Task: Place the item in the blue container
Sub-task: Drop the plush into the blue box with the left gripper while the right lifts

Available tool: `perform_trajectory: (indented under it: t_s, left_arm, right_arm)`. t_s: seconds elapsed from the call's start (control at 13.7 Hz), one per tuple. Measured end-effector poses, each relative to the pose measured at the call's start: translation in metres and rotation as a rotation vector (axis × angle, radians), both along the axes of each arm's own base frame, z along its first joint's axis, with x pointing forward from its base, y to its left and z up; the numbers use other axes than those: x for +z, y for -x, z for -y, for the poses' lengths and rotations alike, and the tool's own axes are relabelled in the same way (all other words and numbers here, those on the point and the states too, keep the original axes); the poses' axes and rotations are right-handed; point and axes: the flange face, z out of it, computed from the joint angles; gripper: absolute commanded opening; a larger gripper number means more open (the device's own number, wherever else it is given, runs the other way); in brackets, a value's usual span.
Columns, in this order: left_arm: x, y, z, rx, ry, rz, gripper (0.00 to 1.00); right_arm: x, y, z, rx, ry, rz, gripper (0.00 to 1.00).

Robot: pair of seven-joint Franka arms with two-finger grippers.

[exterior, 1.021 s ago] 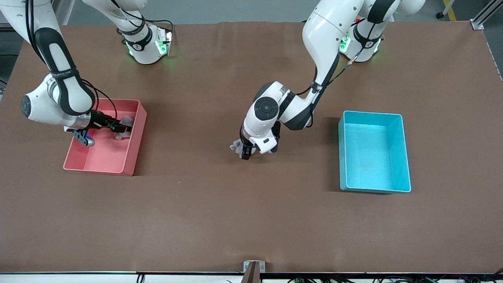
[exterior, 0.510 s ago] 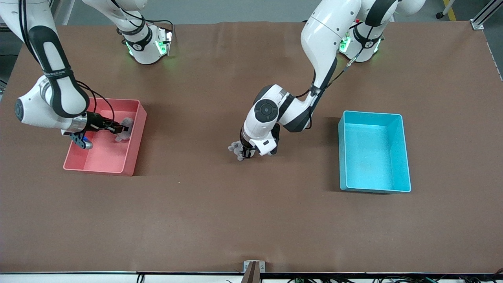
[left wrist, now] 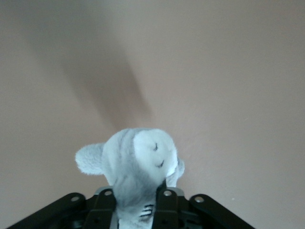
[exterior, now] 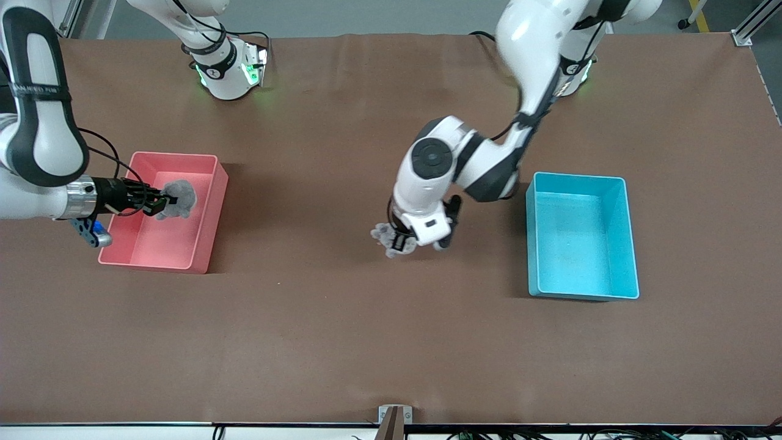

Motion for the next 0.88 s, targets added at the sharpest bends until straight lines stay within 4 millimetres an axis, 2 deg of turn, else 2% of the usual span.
perform_trajectory:
  t_s: [0.07,0.15,0.22,0.29,0.51,0.66,0.73,0.8,0.88]
  left_arm:
    - [0.029,-0.011,-0.032,-0.045,-0.011,-0.003,0.0]
    - [0.048,-0.021,-0.064,-0.091,-0.023,-0.009,0.0]
    - [0.056,-0.028,-0.095,-0.144,-0.037,-0.019,0.0]
    - [0.054,-0.035,-0.127,-0.205,-0.052,-0.034,0.0]
    - [0.024,-0.051,-0.231,-0.377,-0.084,-0.097,0.0]
    - [0.003,-0.055,-0.294,-0.463,-0.099,-0.137,0.0]
    - [-0.008,-0.054,-0.32,-0.506,-0.112,-0.16,0.0]
    - [-0.021,-0.053,-0.346,-0.542,-0.118,-0.187,0.03]
    - [-0.034,-0.05,-0.373,-0.57,-0.109,-0.215,0.2]
  right_arm:
    - [0.014,-0.007,-0.024,-0.021,0.027,-0.014,0.02]
    - [0.021,-0.012,-0.054,-0.04,0.054,-0.029,0.02]
    - [0.023,-0.013,-0.085,-0.061,0.078,-0.04,0.02]
    - [0.023,-0.015,-0.12,-0.094,0.101,-0.041,0.02]
    - [0.022,-0.013,-0.234,-0.208,0.163,0.012,0.02]
    - [0.006,-0.003,-0.311,-0.286,0.194,0.059,0.02]
    - [-0.008,0.003,-0.342,-0.316,0.204,0.076,0.02]
    - [-0.025,0.008,-0.368,-0.343,0.214,0.089,0.02]
    - [-0.042,0.011,-0.39,-0.371,0.224,0.099,0.02]
